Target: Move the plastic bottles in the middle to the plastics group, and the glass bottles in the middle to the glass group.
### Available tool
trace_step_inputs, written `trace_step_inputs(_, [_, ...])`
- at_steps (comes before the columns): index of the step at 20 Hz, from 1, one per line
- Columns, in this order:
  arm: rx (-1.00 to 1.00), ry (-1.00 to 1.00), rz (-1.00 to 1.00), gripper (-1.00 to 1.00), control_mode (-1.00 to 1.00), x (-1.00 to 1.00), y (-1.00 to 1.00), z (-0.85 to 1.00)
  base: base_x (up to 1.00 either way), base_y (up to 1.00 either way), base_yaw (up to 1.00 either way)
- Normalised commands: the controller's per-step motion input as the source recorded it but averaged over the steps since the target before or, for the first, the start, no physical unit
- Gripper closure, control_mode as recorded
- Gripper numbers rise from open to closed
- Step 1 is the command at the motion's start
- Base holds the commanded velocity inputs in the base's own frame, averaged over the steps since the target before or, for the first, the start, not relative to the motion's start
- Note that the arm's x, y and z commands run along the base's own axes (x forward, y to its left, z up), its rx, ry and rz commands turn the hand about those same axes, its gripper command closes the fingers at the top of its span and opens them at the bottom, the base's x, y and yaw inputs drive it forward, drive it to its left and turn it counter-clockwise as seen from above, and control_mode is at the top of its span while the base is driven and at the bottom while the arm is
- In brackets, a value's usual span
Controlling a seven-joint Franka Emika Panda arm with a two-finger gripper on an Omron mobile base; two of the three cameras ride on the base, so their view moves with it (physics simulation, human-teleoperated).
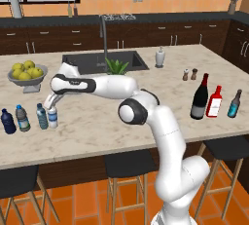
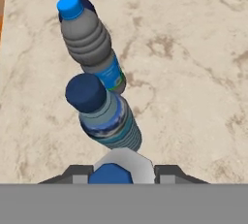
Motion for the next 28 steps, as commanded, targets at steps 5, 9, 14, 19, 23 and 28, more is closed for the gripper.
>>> trace_step_inputs(5, [-0.03,0.0,0.0,1.0,-1.0,-0.01,0.0,0.01,0.0,0.0,0.0])
trace_step_inputs(9, [0.0,-0.03,0.0,1.0,-1.0,-0.03,-0.01,0.0,0.0,0.0,0.0])
trace_step_inputs(14, [-0.01,-0.04,0.0,1.0,-1.0,-0.03,-0.01,0.05,0.0,0.0,0.0])
trace_step_inputs(19, [0.0,-0.05,0.0,1.0,-1.0,-0.09,-0.05,0.02,0.0,0.0,0.0])
trace_step_inputs(23, [0.0,-0.06,0.0,1.0,-1.0,-0.05,-0.18,0.0,0.0,0.0,0.0])
trace_step_inputs(28, [0.0,-0.03,0.0,1.0,-1.0,-0.08,-0.01,-0.28,0.0,0.0,0.0])
